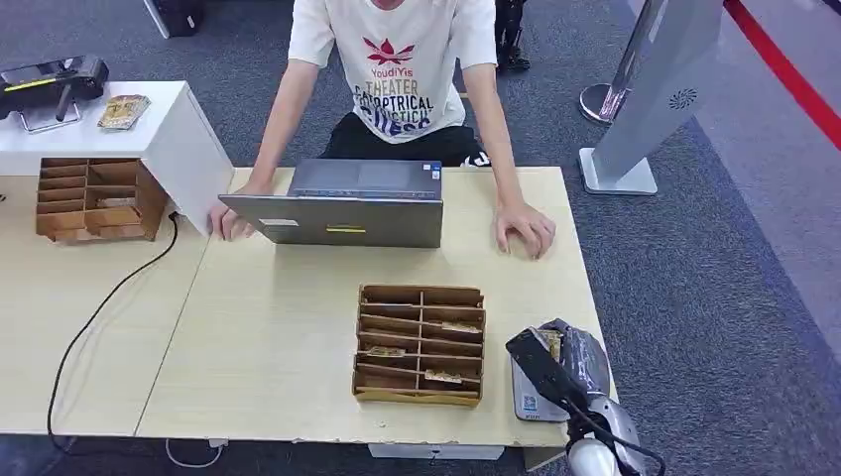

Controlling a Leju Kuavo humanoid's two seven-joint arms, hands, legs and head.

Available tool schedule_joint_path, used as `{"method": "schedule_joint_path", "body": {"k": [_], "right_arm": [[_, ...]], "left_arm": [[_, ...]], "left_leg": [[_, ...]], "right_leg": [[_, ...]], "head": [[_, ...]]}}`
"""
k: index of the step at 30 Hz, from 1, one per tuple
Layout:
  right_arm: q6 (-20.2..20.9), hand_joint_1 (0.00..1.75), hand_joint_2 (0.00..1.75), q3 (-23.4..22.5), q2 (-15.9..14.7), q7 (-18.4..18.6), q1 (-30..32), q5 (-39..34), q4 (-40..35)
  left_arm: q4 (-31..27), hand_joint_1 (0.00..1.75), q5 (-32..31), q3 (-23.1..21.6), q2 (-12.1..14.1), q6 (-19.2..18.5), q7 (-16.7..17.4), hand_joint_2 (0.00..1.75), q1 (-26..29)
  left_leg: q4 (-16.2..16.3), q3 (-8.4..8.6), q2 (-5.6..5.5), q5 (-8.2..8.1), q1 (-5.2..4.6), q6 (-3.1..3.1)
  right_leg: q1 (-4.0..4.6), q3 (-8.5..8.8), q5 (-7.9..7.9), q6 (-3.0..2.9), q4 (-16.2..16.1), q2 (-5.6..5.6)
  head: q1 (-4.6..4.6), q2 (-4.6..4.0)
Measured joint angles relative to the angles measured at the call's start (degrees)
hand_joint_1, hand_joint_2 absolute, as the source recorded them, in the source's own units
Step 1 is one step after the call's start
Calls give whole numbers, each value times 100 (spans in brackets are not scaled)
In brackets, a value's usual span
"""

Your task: Pass the card to the sensor for recognition and then transmit it.

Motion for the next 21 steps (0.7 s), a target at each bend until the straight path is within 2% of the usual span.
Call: {"method": "schedule_joint_path", "body": {"k": [21], "right_arm": [[59, 175, 175, -81, 0, -26, -26, -2, 157]], "left_arm": [[0, 0, 15, 28, 2, 2, 2, 0, 1]], "left_leg": [[0, 1, 0, 0, 0, 0]], "right_leg": [[0, 2, 0, 0, 0, 0]], "head": [[0, 0]]}}
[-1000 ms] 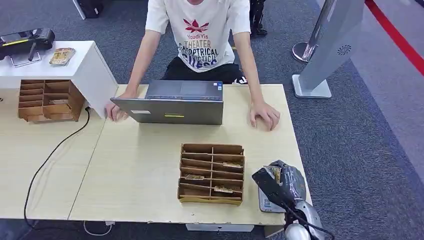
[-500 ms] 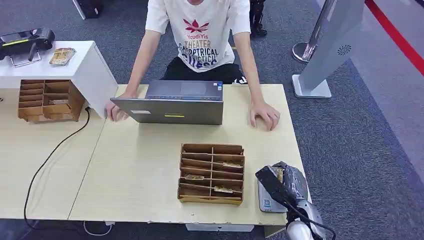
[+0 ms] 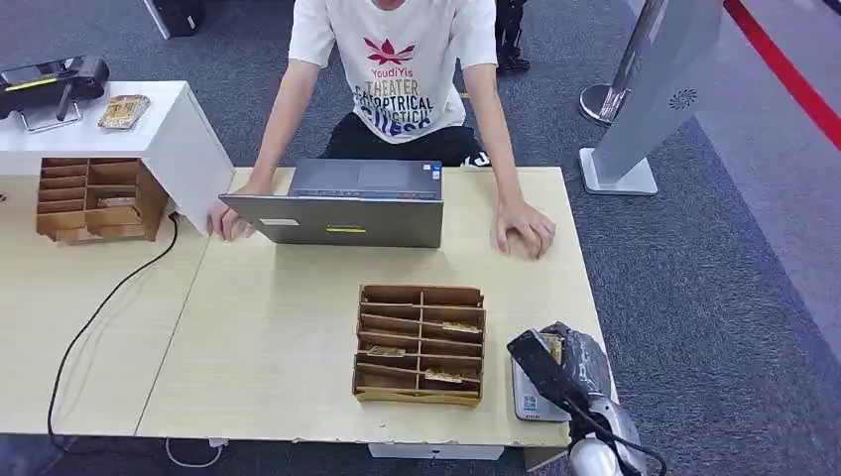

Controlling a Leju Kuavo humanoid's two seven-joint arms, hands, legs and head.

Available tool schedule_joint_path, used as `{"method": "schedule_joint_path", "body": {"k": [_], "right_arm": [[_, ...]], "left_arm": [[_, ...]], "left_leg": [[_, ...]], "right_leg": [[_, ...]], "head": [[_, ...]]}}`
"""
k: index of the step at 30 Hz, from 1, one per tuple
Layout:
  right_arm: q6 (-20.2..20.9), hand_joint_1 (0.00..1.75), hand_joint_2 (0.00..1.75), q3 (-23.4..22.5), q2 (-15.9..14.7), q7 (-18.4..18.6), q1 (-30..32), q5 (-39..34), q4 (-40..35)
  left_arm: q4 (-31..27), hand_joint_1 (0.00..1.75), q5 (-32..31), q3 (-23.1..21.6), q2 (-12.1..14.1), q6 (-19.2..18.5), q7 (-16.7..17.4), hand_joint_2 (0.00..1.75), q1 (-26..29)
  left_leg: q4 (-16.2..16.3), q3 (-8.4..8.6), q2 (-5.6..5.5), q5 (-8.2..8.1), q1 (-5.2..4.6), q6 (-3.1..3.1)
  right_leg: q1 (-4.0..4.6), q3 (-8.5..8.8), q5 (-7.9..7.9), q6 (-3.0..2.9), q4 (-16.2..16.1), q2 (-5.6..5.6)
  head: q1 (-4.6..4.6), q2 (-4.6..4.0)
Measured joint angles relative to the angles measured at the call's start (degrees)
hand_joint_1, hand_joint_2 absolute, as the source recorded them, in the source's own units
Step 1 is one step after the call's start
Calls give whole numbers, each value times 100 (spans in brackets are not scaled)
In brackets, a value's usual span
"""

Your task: Pass the card to the sensor for recognition and then transmit it.

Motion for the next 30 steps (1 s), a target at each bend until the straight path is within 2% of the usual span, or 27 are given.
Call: {"method": "schedule_joint_path", "body": {"k": [30], "right_arm": [[94, 175, 175, -2, 11, -7, -16, -7, 57]], "left_arm": [[0, 0, 24, 61, 2, 0, -2, 0, -1]], "left_leg": [[0, 3, 0, 0, 0, 0]], "right_leg": [[0, 3, 0, 0, 0, 0]], "head": [[0, 0]]}}
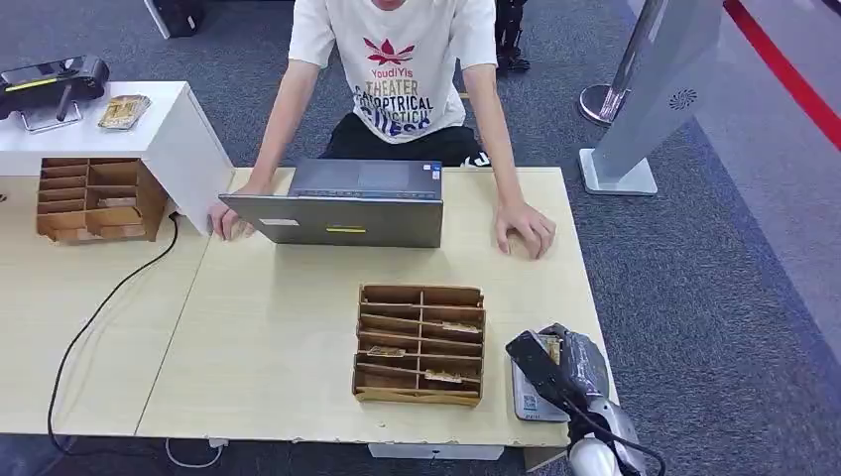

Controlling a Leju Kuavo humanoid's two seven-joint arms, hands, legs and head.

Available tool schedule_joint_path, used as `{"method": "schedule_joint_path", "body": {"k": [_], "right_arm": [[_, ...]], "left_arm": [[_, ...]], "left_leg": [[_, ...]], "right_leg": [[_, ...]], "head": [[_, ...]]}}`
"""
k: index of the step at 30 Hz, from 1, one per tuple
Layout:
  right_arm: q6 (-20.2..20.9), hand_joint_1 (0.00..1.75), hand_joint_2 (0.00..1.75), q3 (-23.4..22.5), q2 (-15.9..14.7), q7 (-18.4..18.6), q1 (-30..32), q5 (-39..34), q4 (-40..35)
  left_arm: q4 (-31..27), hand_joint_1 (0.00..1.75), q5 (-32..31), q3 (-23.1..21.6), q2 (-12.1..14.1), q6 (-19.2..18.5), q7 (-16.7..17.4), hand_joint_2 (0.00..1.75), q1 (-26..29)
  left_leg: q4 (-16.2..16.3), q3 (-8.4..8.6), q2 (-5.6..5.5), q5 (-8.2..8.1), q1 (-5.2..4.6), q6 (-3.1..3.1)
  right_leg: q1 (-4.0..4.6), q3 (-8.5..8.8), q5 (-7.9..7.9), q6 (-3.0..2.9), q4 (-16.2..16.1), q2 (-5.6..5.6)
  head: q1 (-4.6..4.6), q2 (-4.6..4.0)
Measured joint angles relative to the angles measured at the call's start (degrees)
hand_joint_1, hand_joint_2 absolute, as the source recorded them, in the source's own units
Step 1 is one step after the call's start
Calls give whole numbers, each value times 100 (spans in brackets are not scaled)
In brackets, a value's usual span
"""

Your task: Pass the card to the sensor for recognition and then transmit it.

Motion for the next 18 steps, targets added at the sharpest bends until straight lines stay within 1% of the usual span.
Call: {"method": "schedule_joint_path", "body": {"k": [18], "right_arm": [[22, 175, 175, 0, 0, 0, -25, 2, 39]], "left_arm": [[0, 0, -24, 0, 9, 0, 2, 0, 0]], "left_leg": [[0, 1, 0, 0, 0, 0]], "right_leg": [[0, 1, 0, 0, 0, 0]], "head": [[0, 0]]}}
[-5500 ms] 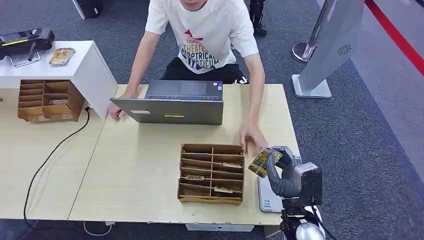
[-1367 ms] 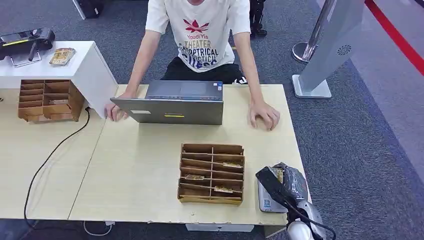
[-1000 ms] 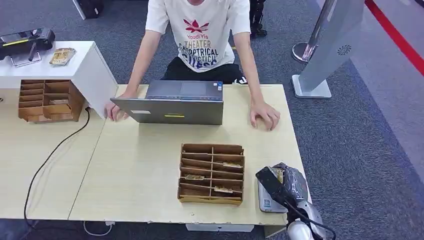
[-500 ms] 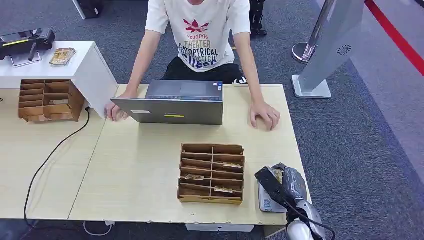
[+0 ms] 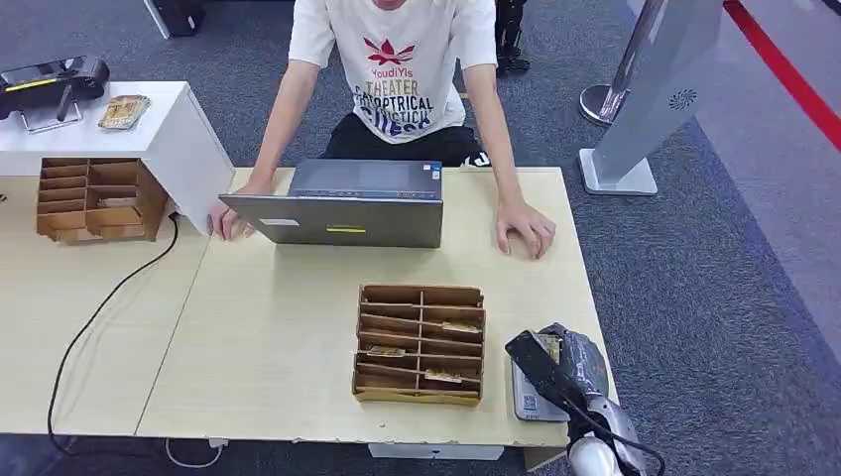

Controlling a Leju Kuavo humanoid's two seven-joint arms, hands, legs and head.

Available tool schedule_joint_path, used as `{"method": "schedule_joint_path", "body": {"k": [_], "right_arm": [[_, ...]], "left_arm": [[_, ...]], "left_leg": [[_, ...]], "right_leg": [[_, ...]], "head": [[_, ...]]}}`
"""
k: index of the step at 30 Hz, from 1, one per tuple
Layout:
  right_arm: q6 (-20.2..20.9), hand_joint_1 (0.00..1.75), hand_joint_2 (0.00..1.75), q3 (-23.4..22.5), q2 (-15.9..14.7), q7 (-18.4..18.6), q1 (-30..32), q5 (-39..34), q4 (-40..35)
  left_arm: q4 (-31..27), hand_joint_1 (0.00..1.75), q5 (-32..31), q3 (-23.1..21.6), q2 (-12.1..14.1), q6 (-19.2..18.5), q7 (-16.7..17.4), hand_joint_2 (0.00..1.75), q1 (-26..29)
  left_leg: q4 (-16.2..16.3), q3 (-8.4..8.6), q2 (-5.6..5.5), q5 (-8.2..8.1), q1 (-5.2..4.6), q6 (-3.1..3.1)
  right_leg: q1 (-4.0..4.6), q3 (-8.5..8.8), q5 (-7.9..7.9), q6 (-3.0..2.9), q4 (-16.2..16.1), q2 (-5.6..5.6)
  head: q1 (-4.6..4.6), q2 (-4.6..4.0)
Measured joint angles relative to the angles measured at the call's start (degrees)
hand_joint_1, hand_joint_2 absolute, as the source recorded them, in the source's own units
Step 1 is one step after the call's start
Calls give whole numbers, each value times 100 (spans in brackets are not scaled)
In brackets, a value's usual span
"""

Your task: Pass the card to the sensor for recognition and then transmit it.

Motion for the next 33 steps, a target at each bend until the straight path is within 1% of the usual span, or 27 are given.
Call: {"method": "schedule_joint_path", "body": {"k": [33], "right_arm": [[17, 175, 175, 0, 0, -2, 0, 2, 17]], "left_arm": [[0, 0, 18, 0, 2, -2, 7, 0, 0]], "left_leg": [[0, 2, 0, 0, 0, 0]], "right_leg": [[0, 1, 0, 0, 0, 0]], "head": [[0, 0]]}}
